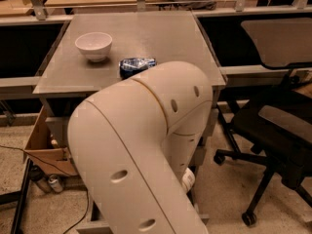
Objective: Pick green can from bottom drawer and place on counter
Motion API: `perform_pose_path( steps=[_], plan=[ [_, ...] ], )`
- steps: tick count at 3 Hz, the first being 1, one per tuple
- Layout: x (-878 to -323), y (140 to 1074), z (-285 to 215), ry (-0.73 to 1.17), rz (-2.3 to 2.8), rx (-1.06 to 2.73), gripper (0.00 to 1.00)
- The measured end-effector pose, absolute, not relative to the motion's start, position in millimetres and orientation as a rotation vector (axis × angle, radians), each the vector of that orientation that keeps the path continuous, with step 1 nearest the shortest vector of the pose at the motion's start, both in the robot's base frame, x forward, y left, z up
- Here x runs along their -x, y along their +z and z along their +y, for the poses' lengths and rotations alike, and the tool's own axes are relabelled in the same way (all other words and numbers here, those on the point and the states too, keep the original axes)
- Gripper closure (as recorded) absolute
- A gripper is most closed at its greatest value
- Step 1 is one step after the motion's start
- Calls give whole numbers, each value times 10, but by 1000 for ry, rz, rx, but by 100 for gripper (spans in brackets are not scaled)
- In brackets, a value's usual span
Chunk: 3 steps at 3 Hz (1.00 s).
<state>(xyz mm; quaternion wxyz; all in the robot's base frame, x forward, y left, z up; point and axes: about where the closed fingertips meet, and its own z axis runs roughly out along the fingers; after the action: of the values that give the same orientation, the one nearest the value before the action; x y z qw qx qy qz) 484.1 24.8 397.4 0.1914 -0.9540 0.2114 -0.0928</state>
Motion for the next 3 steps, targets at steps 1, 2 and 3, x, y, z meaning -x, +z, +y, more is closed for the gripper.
perform_pose_path(
  steps=[1,2,3],
  plan=[
    [-4838,4432,46,-288,576,2706,100],
    [-4766,4813,-93,-308,572,2733,100],
    [-4608,5139,-301,-313,595,2776,100]
  ],
)
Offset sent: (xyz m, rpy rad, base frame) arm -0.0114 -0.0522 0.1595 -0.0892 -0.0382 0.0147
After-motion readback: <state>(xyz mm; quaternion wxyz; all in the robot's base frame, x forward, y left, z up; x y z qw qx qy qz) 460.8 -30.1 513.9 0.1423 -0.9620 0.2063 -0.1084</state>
